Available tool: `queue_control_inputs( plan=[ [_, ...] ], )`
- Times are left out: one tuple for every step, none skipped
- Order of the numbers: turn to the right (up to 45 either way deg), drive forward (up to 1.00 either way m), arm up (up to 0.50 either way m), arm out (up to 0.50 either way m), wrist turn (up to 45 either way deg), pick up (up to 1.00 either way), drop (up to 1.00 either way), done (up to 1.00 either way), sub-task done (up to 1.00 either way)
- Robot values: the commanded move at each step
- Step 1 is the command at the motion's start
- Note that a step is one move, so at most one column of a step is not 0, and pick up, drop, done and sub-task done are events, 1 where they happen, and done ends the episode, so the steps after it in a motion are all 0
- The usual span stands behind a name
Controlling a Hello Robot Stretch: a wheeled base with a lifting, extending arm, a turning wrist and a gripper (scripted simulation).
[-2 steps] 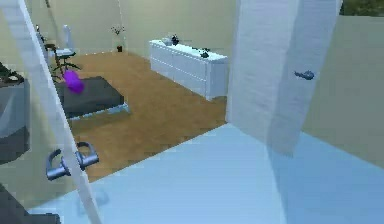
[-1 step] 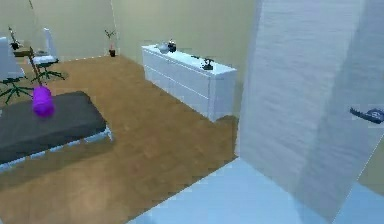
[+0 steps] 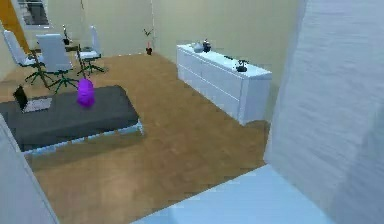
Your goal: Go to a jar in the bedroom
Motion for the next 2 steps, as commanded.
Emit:
queue_control_inputs(
  plan=[
    [0.0,1.00,0.00,0.00,0.0,0.00,0.00,0.00,0.00],
    [0.0,1.00,0.00,0.00,0.0,0.00,0.00,0.00,0.00]
  ],
)
